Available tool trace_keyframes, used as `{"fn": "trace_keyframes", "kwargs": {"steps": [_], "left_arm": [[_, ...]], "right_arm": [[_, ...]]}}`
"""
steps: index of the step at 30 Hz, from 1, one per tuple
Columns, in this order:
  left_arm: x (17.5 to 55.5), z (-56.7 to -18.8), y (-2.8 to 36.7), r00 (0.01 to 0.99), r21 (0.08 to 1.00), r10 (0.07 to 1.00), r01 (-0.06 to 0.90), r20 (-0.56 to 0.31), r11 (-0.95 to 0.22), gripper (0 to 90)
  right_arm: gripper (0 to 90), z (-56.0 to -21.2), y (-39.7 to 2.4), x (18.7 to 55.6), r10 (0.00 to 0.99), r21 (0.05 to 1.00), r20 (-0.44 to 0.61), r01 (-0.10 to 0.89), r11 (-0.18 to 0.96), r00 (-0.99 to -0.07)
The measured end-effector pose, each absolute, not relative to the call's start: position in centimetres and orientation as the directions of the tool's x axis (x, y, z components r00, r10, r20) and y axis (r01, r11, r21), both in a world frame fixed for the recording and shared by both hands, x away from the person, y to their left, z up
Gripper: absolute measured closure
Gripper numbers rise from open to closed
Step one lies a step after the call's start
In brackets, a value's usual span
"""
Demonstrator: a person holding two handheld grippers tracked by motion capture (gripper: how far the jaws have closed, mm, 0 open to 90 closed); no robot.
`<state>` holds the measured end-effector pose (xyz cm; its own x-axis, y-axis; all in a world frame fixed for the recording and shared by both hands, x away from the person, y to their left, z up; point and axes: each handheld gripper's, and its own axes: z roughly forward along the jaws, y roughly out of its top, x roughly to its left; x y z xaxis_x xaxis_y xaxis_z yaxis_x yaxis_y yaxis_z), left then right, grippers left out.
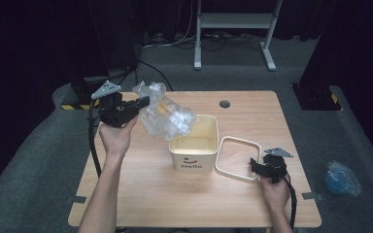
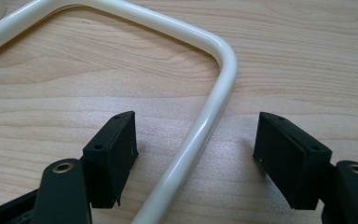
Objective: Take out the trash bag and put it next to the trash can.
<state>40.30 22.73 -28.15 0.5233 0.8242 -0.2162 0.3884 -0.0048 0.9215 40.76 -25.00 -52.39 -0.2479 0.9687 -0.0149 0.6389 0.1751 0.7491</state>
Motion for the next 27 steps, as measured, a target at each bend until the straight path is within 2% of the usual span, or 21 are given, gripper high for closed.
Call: {"fn": "trace_keyframes", "kwargs": {"steps": [27], "left_arm": [[39.9, -30.8, 25.6, 0.452, 0.905, 0.865, 0.426, -0.217, 0.004, 89.5]], "right_arm": [[29.5, -52.4, -25.0, 40.8, 0.969, 0.749, -0.015, 0.639, 0.175, -0.248]]}}
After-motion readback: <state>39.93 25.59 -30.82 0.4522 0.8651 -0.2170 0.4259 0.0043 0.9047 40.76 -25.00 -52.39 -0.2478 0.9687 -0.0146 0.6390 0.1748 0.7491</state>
